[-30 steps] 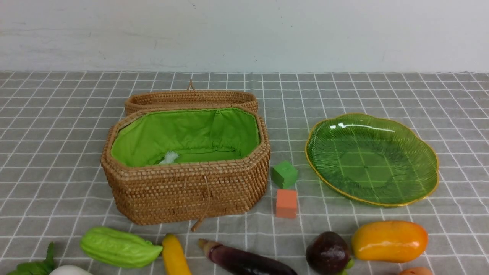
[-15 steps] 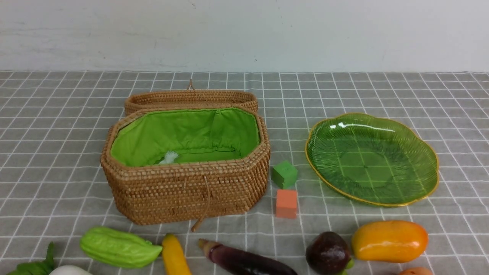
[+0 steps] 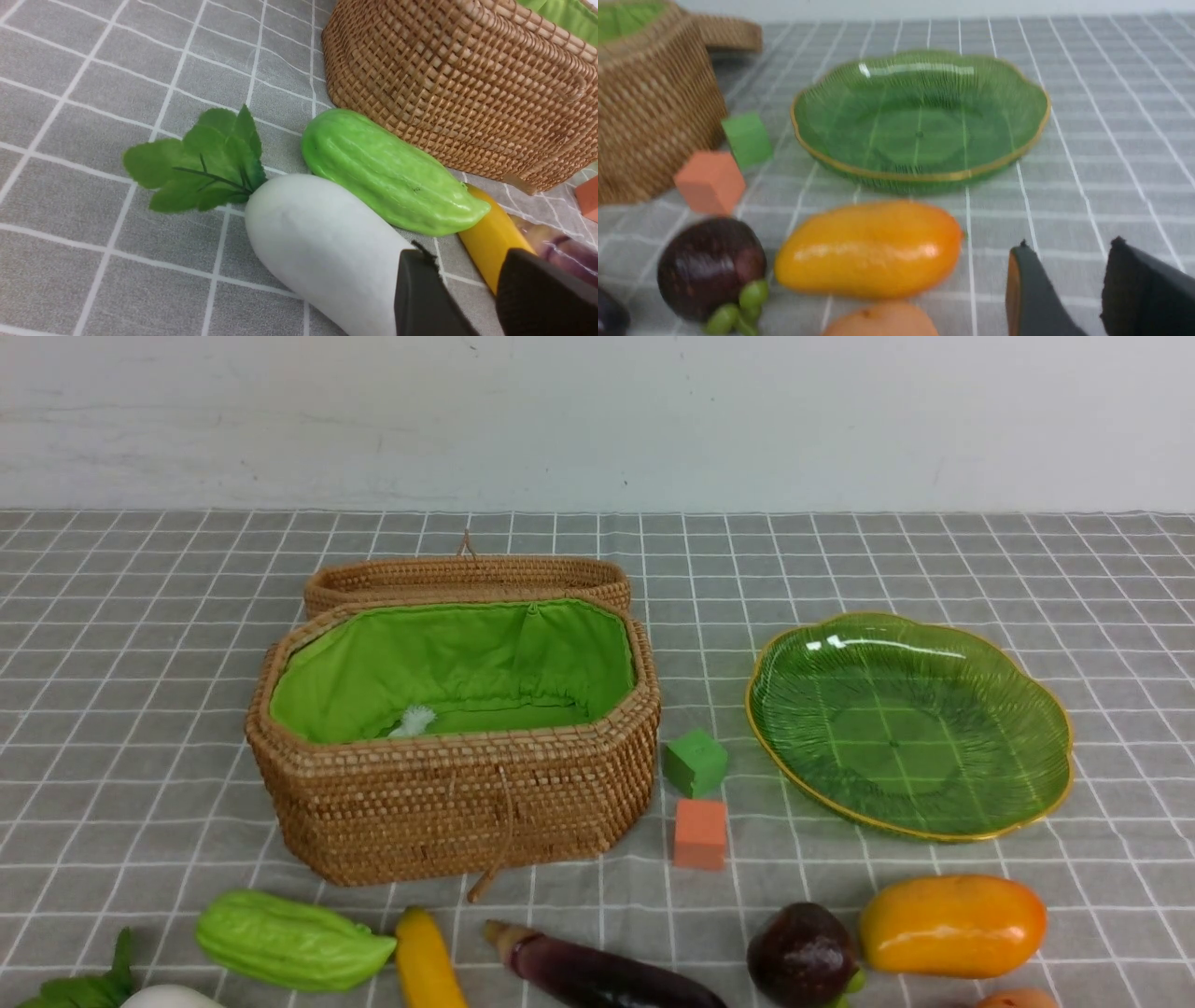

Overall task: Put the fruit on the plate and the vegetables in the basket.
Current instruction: Use the right arm to grab a potato and put it into the left basket

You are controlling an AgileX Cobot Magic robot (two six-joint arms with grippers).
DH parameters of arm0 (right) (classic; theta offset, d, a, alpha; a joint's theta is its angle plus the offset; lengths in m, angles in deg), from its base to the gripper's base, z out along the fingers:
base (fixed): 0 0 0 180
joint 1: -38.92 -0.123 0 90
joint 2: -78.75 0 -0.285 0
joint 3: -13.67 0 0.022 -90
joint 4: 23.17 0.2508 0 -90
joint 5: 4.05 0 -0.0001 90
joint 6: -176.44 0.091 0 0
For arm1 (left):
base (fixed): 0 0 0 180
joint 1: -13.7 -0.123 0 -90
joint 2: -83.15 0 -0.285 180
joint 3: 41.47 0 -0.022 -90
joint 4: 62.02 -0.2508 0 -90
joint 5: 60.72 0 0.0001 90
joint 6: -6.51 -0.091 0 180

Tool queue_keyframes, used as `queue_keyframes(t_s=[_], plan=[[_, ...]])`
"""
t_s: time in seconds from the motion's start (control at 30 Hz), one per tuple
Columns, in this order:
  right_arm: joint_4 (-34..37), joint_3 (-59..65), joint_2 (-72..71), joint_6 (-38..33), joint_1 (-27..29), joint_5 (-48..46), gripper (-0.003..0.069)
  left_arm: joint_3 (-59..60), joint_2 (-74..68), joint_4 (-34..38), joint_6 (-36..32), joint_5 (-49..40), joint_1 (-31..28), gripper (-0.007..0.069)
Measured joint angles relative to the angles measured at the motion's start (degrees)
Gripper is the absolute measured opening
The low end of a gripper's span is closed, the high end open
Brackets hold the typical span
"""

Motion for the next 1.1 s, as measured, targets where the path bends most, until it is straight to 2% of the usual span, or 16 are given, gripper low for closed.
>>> queue_keyframes(t_s=[0.33, 0.47, 0.63, 0.8, 0.83, 0.93, 1.0, 1.1], plan=[[0.0, 0.0, 0.0, 0.1, 0.0, 23.6, 0.024, 0.0, 0.0, 0.0, 0.0, 0.0, 0.0, 0.0239], [2.4, -1.2, 0.0, 3.8, 0.0, 25.7, 0.024, 0.0, 0.0, 0.0, 0.0, 0.0, 0.0, 0.0239], [8.9, -12.3, 0.4, 8.2, 0.0, 16.8, 0.024, 0.0, 0.0, 0.0, 0.0, 0.0, 0.0, 0.0239], [10.3, -26.1, 7.3, 8.8, 0.0, 6.8, 0.024, 0.0, 0.0, 0.0, 0.0, 0.0, 0.0, 0.0239], [10.3, -31.7, 11.7, 8.8, 0.0, 0.8, 0.024, 0.0, 0.0, 0.0, 0.0, 0.0, 0.0, 0.0239], [9.2, -35.3, 16.6, 8.5, 0.0, -6.6, 0.024, 0.0, 0.0, 0.0, 0.0, 0.0, 0.0, 0.0239], [5.7, -36.5, 22.6, 6.3, 0.0, -14.7, 0.024, 0.0, 0.0, 0.0, 0.0, 0.0, 0.0, 0.0239], [3.8, -36.2, 27.0, 5.3, 0.0, -18.9, 0.024, 0.0, 0.0, 0.0, 0.0, 0.0, 0.0, 0.0239]])
